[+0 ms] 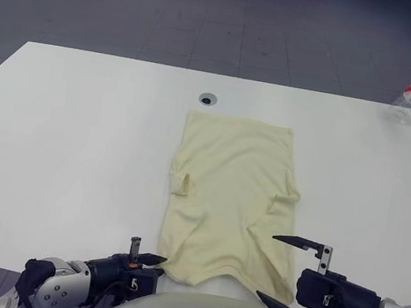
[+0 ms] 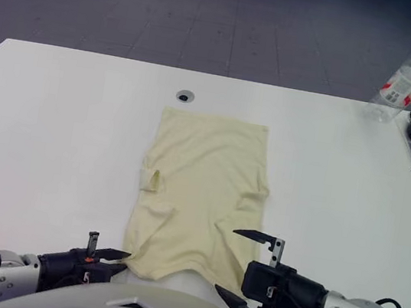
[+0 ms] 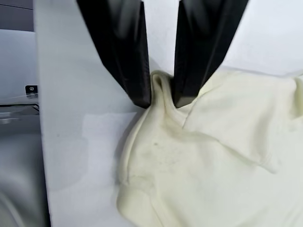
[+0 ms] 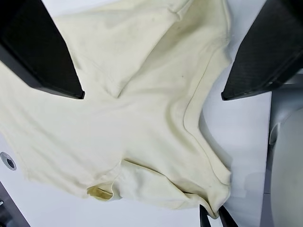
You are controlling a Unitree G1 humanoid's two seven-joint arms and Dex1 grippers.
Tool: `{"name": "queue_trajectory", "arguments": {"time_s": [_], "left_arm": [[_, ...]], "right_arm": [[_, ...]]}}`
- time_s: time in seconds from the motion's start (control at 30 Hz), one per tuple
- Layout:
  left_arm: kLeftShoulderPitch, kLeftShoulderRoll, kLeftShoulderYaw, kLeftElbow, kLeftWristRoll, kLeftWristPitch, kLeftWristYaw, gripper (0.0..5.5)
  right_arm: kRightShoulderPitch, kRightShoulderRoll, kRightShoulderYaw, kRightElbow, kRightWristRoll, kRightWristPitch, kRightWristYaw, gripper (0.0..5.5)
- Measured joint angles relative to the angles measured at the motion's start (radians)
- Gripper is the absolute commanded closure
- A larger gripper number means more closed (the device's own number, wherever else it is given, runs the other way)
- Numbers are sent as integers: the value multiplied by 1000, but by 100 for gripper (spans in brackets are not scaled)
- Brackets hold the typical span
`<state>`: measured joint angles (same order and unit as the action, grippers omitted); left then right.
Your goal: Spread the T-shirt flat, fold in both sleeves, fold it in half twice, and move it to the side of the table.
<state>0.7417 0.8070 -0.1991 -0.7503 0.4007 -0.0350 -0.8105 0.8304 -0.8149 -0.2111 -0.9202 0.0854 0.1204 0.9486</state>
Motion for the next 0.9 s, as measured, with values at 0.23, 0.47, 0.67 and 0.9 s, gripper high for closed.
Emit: {"name": "queue_trajectory", "arguments": {"time_s": [0.23,0.47,0.67,0.9], "left_arm": [[0,1,-4,1,0,-2,0,548],[1,1,-6,3,2,-5,5,548],[0,1,-11,3,9,-5,13,550],[0,0,-15,0,11,2,16,550]], "right_arm": [[8,-9,-7,1,-2,9,17,10],[28,-61,29,29,-111,107,27,10],[36,-96,68,64,-249,112,19,87],[35,-104,82,68,-259,114,36,200]]}}
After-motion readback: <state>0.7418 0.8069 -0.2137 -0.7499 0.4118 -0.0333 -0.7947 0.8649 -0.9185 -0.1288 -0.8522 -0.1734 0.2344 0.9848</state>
